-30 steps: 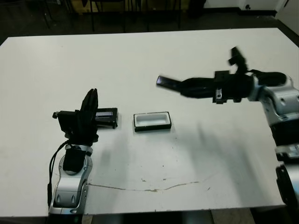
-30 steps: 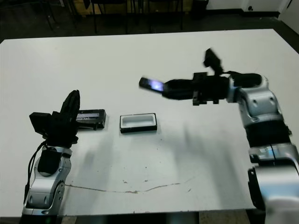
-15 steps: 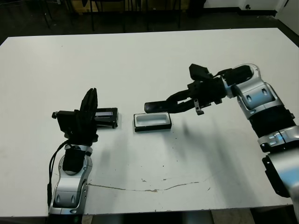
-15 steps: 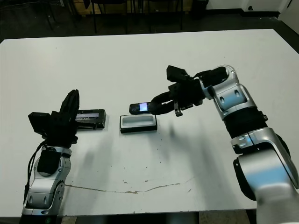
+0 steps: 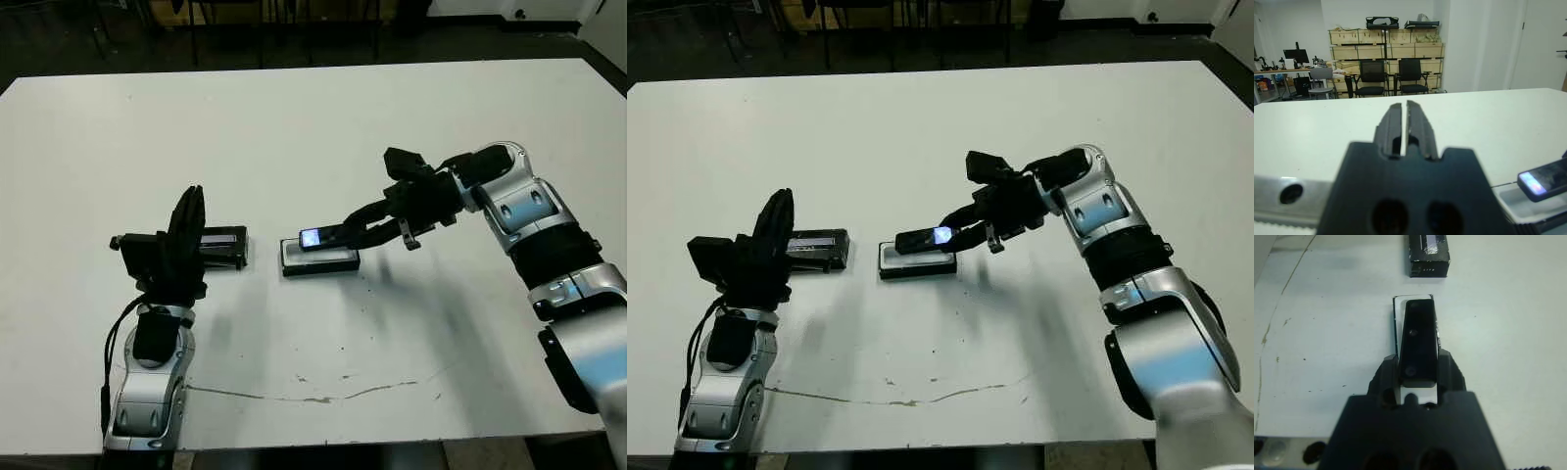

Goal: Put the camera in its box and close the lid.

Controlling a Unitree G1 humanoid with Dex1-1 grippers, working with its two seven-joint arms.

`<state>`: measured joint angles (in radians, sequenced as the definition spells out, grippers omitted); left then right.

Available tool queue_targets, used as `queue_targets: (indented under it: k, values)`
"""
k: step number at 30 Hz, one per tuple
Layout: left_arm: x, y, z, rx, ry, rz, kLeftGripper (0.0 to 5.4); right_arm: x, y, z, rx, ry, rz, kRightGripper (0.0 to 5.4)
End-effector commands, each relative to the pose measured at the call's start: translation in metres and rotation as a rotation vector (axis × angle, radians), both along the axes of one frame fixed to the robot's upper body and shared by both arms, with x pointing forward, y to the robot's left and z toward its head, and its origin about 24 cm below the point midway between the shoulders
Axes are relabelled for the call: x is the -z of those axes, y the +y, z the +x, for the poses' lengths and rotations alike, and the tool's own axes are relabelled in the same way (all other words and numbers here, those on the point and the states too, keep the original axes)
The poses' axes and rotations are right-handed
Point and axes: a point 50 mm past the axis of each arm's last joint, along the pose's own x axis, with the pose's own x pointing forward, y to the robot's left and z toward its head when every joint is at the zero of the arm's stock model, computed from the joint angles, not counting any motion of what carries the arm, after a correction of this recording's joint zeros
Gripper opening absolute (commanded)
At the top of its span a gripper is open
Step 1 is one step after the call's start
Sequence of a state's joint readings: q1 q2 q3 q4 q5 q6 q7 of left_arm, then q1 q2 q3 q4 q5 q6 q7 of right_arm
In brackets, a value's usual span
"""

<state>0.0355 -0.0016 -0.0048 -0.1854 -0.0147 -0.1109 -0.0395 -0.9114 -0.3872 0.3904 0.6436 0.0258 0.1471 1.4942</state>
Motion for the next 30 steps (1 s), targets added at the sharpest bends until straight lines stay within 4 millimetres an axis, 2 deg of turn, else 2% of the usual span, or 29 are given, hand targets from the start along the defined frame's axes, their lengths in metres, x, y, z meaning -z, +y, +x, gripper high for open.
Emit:
queue_targets:
  k: [1,30]
  values:
    - [0.006,0.001,-0.001,-0.01,0.036,0.001,0.0,0.001,0.002,0.001,-0.003,0.029,-0.009,0.51]
    - [0.01,-0.001,-0.003,-0.012,0.042,0.0,0.0,0.02,0.017,0.001,-0.014,0.009,-0.048,0.51]
